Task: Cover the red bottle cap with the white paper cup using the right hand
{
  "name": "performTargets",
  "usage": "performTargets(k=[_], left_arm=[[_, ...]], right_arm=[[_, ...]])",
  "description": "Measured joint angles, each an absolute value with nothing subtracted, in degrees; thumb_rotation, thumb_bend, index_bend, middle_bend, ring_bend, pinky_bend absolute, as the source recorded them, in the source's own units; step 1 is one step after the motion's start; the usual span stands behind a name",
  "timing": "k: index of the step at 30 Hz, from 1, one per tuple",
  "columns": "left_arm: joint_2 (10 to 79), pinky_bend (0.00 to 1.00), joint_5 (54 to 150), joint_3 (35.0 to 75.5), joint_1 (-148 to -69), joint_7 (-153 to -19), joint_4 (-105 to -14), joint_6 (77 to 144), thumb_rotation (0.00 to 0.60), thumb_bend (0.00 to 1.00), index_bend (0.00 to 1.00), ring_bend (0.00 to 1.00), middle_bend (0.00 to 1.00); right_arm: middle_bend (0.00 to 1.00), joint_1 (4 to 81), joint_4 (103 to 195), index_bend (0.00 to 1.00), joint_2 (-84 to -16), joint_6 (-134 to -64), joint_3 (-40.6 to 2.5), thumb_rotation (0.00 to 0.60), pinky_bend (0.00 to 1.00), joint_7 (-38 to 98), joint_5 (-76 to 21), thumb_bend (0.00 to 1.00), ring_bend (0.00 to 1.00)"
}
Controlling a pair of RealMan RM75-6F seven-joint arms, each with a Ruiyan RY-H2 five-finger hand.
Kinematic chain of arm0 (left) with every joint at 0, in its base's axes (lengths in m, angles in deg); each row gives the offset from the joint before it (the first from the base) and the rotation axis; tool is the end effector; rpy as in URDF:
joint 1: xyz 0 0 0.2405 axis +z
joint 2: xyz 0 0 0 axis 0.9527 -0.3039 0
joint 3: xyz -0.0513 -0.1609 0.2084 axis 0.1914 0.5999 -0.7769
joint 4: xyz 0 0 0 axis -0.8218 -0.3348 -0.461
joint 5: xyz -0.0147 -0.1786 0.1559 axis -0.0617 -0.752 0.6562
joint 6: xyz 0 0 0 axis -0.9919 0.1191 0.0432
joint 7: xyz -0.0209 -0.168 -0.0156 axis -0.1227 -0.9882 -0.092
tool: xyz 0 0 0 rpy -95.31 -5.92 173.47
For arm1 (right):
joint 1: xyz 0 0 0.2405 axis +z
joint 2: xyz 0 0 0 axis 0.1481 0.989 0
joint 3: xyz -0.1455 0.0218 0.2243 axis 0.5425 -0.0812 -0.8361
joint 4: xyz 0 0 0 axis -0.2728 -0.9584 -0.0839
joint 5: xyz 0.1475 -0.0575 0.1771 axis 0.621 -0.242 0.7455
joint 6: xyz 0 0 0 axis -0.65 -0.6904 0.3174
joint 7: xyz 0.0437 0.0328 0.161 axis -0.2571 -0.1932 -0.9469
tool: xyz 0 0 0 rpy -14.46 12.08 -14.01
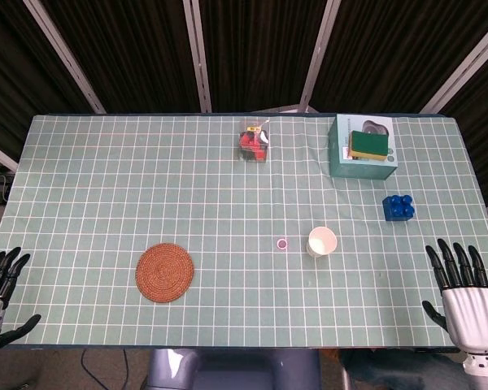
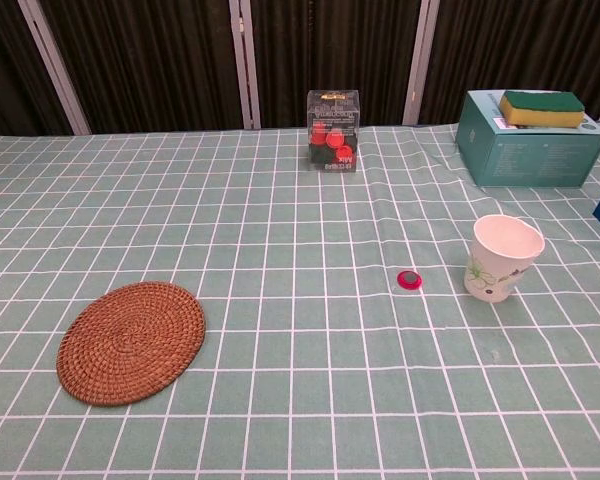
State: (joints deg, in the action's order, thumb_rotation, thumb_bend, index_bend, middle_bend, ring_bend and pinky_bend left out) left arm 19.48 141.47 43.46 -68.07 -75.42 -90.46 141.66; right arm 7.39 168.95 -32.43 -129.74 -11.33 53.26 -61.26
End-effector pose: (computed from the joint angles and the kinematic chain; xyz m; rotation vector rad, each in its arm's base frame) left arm -0.2822 0.1325 0.1514 -1.4683 -0.7908 -0.9102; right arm -0.3015 -0.1719 0.1407 1.4528 -0.5276 0.7831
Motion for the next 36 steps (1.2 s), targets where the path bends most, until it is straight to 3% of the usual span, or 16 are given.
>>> performTargets(k=[15,23,36], left_arm=[[20.26,0.0,139.17,44.38,-68.65,-74.94,-89.73,140.18,0.6,0.0,0.0,0.0,0.0],[21.77,0.0,135.49,45.71,-70.07,-72.4,-89.25,137.04,0.6,0.0,0.0,0.0,0.0],[23.73,0.0,130.91,47.24,-71.36,-69.63,-88.38,134.41,0.6,0.0,0.0,0.0,0.0]], right_arm=[[0.0,11.74,167.71,0.0,-34.39,-123.9,-11.31,0.6,0.0,60.16,-64.7,0.0,0.0],[0.0,23.1,164.41,0.0,-36.78,-111.02,-12.34,0.6,0.0,71.07,-73.62,0.0,0.0],[0.0,35.94,160.88,0.0,-43.21,-90.36,-14.52,0.6,0.0,85.73,-74.17,0.0,0.0]])
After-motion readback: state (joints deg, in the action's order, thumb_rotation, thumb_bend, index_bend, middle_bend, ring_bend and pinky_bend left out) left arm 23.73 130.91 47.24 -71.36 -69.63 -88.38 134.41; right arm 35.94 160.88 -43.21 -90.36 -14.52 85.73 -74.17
